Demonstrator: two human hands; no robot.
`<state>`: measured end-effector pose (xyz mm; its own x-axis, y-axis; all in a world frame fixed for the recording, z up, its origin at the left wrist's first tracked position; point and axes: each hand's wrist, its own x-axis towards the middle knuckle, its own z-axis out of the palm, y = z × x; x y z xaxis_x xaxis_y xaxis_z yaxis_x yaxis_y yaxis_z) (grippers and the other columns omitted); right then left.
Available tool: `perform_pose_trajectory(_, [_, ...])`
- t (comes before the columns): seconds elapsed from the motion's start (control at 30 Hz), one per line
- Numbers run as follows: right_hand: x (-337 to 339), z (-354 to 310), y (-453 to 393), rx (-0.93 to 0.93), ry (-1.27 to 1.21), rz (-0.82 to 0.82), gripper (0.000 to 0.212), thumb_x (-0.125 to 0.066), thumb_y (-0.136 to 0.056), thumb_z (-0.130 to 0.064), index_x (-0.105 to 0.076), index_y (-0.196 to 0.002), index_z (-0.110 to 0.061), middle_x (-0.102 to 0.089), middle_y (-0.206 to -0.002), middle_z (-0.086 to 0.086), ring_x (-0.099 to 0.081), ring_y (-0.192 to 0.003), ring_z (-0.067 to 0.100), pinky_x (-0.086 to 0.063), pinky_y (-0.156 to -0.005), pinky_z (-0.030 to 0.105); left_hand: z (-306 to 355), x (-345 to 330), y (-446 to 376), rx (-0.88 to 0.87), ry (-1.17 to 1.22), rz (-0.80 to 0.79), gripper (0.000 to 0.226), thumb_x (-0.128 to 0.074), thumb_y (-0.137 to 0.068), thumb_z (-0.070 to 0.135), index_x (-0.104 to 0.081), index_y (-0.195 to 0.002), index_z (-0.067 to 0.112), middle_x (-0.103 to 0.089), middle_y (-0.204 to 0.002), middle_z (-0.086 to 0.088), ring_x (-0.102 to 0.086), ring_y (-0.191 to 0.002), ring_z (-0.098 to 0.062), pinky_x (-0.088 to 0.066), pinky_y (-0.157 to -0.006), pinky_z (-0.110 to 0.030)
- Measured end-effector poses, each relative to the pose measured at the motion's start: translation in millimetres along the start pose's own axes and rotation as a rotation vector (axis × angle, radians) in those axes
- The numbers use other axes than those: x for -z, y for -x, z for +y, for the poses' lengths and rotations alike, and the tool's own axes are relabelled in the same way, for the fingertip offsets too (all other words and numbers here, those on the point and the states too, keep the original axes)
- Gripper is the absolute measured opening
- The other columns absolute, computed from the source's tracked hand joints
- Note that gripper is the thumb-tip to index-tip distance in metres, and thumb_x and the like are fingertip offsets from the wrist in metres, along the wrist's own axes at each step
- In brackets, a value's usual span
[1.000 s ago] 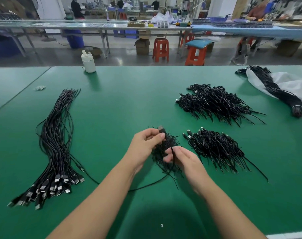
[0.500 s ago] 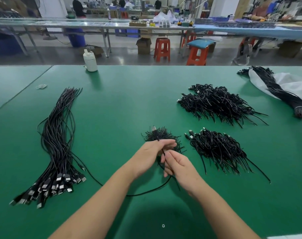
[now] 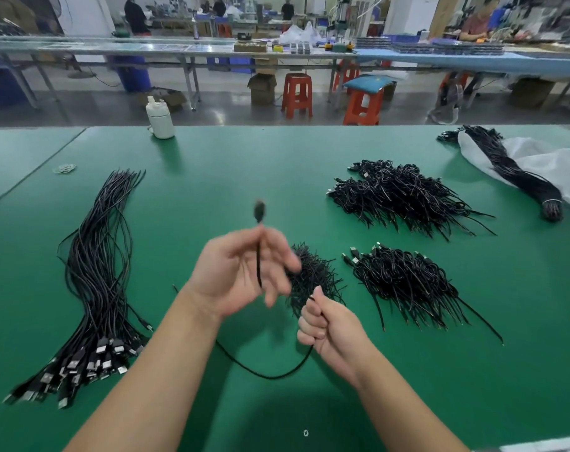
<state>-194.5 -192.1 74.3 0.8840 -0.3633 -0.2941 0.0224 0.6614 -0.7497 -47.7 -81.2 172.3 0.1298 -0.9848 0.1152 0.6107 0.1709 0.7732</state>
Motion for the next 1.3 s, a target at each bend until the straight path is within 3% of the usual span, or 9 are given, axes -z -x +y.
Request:
perform_pose_trajectory(0.1, [-3.9,-16.1,-8.1,0.036,0.028,-0.002,0.042,-0.047,-0.098,-0.039,-0.046,-0.061,-0.017,-0.021,-0.055,-0.004,-0.017,-0.046,0.010,-0.026,-0.044,0.022,-14.1,11.5,10.2,0.475,-0.496,-0.112,0.041,-0.044,-0.100,0.030,-0.068,-0.107,-0.003,-0.072,-0.100,-0.026,-0.074,-0.079,-0.034,-0.060,-0.061,-0.034])
perform_pose_trajectory(0.23, [-14.2,-25.0,-11.9,0.061,0.182,-0.002,0.045,-0.040,-0.105,-0.038,-0.041,-0.064,-0.018,-0.021,-0.056,-0.004,-0.016,-0.047,0.010,-0.017,-0.043,0.022,-47.7,27.9,1.8,0.445,-1.034,0.415,0.039,-0.037,-0.107,0.021,-0.061,-0.112,-0.009,-0.069,-0.111,-0.028,-0.072,-0.091,-0.033,-0.059,-0.083,-0.042])
perform_pose_trajectory(0.33, [-18.5,-22.9,-8.5,0.058,0.235,0.006,0.044,-0.040,-0.105,-0.036,-0.040,-0.064,-0.018,-0.020,-0.056,-0.003,-0.011,-0.050,0.013,-0.009,-0.048,0.028,-56.5,36.4,-5.1,0.064,-0.612,0.708,0.036,-0.034,-0.108,0.019,-0.058,-0.120,-0.004,-0.069,-0.116,-0.021,-0.070,-0.103,-0.028,-0.057,-0.091,-0.036])
perform_pose_trajectory(0.63, [-22.6,16.2,-8.1,-0.131,0.335,-0.119,0.045,-0.040,-0.105,-0.035,-0.037,-0.062,-0.020,-0.012,-0.058,0.000,-0.007,-0.052,0.015,-0.013,-0.046,0.024,-31.8,30.6,-11.0,-0.269,0.085,0.600,0.038,-0.033,-0.107,0.024,-0.061,-0.096,0.000,-0.071,-0.098,-0.025,-0.072,-0.094,-0.037,-0.061,-0.077,-0.042])
perform_pose_trajectory(0.8, [-6.5,-6.7,-23.5,-0.163,-0.044,-0.103,0.042,-0.051,-0.094,-0.038,-0.044,-0.056,-0.020,-0.021,-0.048,-0.007,-0.010,-0.045,0.010,-0.014,-0.039,0.020,-24.3,22.0,19.7,0.338,-0.499,0.101,0.036,-0.043,-0.103,0.024,-0.067,-0.095,0.000,-0.071,-0.085,-0.022,-0.072,-0.062,-0.027,-0.053,-0.045,-0.026])
perform_pose_trajectory(0.9, [-7.0,-9.0,-27.9,-0.131,0.020,-0.089,0.045,-0.049,-0.097,-0.038,-0.048,-0.056,-0.020,-0.022,-0.050,-0.007,-0.015,-0.042,0.008,-0.016,-0.038,0.019,-39.4,22.3,16.9,0.577,-0.867,0.230,0.036,-0.035,-0.108,0.021,-0.059,-0.103,-0.006,-0.072,-0.086,-0.018,-0.073,-0.070,-0.028,-0.061,-0.062,-0.036])
perform_pose_trajectory(1.07, [-5.0,-3.4,-25.5,-0.051,0.160,-0.051,0.043,-0.048,-0.100,-0.038,-0.046,-0.061,-0.020,-0.016,-0.057,-0.002,-0.011,-0.049,0.011,-0.008,-0.044,0.024,-62.6,29.3,-4.7,0.268,-1.511,0.606,0.038,-0.042,-0.104,0.030,-0.057,-0.075,0.011,-0.064,-0.076,-0.003,-0.060,-0.080,-0.030,-0.042,-0.069,-0.033])
perform_pose_trajectory(1.2, [-9.6,0.0,-18.2,-0.035,0.228,-0.098,0.042,-0.045,-0.102,-0.039,-0.042,-0.065,-0.019,-0.017,-0.056,-0.002,-0.012,-0.048,0.011,-0.010,-0.043,0.023,-71.5,16.4,-21.6,-0.114,-0.729,0.780,0.027,-0.038,-0.106,0.017,-0.063,-0.110,0.008,-0.070,-0.116,-0.013,-0.069,-0.105,-0.021,-0.052,-0.099,-0.035])
perform_pose_trajectory(1.3, [-12.8,3.0,-14.0,-0.053,0.371,-0.121,0.043,-0.041,-0.105,-0.038,-0.041,-0.065,-0.020,-0.016,-0.057,-0.001,-0.007,-0.053,0.015,-0.008,-0.047,0.027,-57.9,10.1,-33.6,-0.376,-0.126,0.916,0.032,-0.032,-0.108,0.017,-0.059,-0.103,0.000,-0.072,-0.097,-0.017,-0.074,-0.086,-0.024,-0.060,-0.076,-0.030])
